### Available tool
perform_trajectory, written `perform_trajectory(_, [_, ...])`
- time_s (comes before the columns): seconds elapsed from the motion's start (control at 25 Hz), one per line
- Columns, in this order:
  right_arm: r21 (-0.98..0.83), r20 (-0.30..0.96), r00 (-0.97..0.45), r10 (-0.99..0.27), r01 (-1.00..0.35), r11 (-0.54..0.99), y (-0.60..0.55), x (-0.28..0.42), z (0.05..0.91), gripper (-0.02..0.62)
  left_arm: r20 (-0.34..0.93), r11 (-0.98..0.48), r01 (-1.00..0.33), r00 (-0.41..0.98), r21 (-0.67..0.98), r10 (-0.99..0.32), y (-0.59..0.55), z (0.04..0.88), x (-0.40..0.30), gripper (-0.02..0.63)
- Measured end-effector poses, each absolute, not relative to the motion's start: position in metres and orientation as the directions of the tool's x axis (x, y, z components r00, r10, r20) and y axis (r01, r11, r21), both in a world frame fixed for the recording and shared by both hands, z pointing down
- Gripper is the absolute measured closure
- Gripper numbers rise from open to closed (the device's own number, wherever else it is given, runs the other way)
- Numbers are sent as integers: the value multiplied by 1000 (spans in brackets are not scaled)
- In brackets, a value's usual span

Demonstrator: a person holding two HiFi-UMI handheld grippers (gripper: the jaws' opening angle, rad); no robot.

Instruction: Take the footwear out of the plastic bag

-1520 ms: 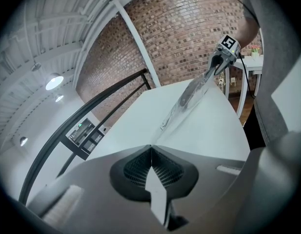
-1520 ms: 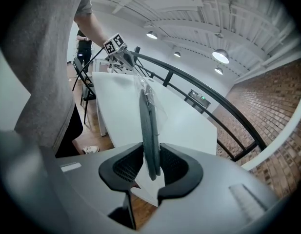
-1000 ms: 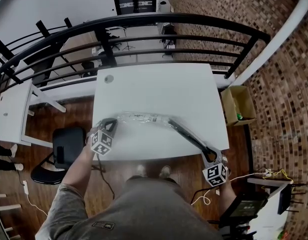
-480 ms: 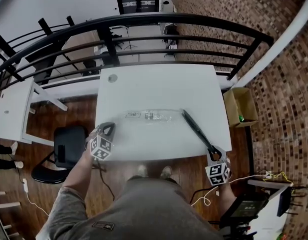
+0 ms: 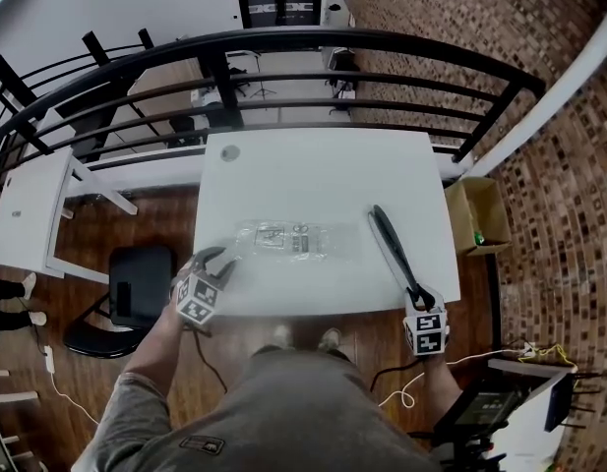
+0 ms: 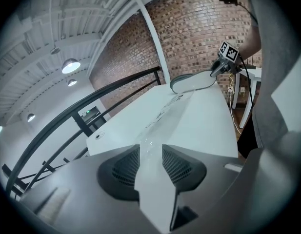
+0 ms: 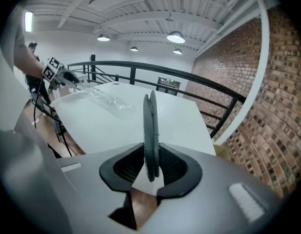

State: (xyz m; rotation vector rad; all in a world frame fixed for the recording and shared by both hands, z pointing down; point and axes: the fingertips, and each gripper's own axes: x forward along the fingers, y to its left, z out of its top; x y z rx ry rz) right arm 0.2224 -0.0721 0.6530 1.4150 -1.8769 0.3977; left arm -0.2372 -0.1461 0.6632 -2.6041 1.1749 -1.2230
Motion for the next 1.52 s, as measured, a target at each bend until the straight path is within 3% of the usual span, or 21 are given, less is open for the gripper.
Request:
perform_trajectory(0.24, [-105, 709, -187, -680, -981, 161, -79, 215, 665, 491, 610, -711, -653, 459, -260, -645, -142, 653, -236, 409])
perform_trajectory(0.52, [-337, 676, -260, -689, -941, 24, -86, 206, 674, 491, 614, -750, -643, 534, -152, -582, -131, 648, -232, 329])
perform_trajectory(0.76, [-404, 670, -283, -686, -915, -17, -88, 203, 680, 491, 597, -780, -624, 639, 34, -485, -118, 651, -226, 307])
perform_trajectory(0.96, [-419, 669, -300, -681, -908, -12, -93, 198, 683, 491, 646, -799, -597, 640, 77, -416, -115, 658, -227, 238])
perform_trajectory(1.28, [-458, 659, -336, -673, -889, -5, -97, 191, 683, 491, 660, -788, -614, 605, 30, -446, -120, 660, -224, 253])
perform_trajectory(1.52, [-525, 643, -399, -654, -851, 3, -99, 184, 685, 491, 634, -775, -632, 606, 16, -480, -124, 662, -215, 380])
